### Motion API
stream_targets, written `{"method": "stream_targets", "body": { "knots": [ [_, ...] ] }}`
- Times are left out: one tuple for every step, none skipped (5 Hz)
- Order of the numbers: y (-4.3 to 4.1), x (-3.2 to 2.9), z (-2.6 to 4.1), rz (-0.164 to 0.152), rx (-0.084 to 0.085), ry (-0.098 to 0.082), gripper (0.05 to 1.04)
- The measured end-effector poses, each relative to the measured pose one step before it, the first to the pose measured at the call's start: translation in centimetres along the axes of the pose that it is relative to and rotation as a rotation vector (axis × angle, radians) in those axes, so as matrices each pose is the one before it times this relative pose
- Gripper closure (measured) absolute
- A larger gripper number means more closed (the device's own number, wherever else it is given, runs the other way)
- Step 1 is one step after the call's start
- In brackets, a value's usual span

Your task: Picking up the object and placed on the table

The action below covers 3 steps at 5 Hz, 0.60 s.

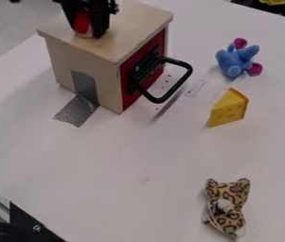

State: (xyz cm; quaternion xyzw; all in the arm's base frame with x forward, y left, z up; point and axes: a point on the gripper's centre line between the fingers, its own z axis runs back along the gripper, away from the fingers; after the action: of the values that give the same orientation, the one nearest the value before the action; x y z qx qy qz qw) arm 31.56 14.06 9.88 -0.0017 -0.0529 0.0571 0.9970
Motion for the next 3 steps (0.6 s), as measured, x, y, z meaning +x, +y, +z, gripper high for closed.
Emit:
{"method": "stream_targets", "body": {
  "knots": [
    [-0.417,-0.452,0.726,0.0122,-0.0252,0.0318,0.158],
    [-0.45,-0.322,0.533,0.0066,-0.0314,0.0362,0.077],
    [-0.482,-0.481,1.999,-0.0108,-0.0021,-0.0166,0.084]
  ]
}}
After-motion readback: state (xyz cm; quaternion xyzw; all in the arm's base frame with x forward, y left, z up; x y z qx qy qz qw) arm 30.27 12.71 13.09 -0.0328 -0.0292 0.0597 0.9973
